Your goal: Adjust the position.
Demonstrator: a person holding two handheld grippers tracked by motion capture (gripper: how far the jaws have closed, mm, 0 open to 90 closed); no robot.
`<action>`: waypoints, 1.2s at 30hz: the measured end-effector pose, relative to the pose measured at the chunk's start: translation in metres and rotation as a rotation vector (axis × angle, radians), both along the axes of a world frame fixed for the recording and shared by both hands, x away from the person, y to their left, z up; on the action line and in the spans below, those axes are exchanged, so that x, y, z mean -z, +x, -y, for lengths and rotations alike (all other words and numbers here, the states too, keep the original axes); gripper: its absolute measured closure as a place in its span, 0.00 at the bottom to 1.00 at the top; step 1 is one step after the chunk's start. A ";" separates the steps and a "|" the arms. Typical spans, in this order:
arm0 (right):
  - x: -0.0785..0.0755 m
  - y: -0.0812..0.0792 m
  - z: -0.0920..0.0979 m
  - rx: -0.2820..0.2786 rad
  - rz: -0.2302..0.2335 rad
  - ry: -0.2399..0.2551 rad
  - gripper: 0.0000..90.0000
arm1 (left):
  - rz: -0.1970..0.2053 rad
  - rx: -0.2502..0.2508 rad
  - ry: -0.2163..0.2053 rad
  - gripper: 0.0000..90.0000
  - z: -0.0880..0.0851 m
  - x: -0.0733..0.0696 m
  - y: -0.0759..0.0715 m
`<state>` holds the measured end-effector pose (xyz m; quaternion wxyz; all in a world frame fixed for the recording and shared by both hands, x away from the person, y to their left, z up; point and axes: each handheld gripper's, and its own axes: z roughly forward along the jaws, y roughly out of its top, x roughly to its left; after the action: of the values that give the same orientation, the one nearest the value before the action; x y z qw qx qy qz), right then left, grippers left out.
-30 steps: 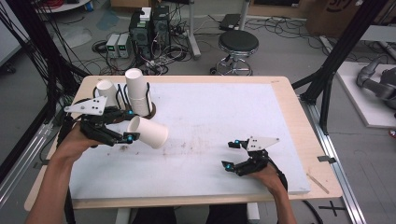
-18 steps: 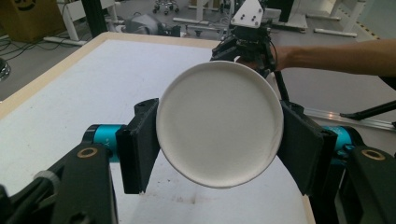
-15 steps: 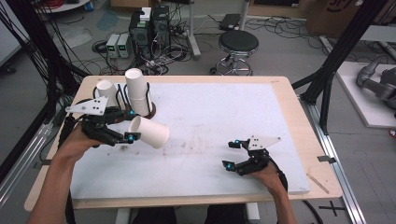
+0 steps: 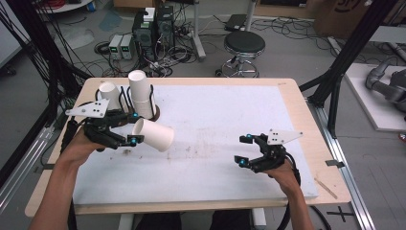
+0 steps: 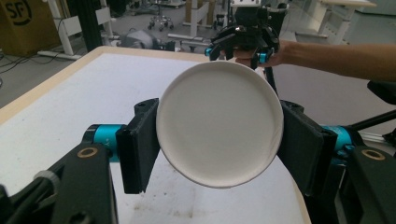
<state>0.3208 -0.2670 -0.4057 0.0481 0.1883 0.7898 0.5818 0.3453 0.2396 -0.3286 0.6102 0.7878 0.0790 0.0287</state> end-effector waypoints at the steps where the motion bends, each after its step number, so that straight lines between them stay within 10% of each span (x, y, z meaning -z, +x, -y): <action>1: -0.005 0.001 -0.001 -0.007 0.005 0.005 0.21 | 0.002 0.007 -0.005 0.38 0.001 0.000 0.000; 15: -0.048 0.017 -0.035 -0.105 0.035 0.034 0.21 | -0.007 0.041 -0.015 0.38 0.025 0.011 0.001; 36: -0.069 0.031 -0.092 -0.238 0.042 0.077 0.21 | -0.012 0.084 -0.034 0.38 0.066 0.021 -0.005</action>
<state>0.3514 -0.1746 -0.3365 -0.0120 0.0827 0.7824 0.6171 0.3403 0.1741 -0.3492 0.6236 0.7802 0.0501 -0.0032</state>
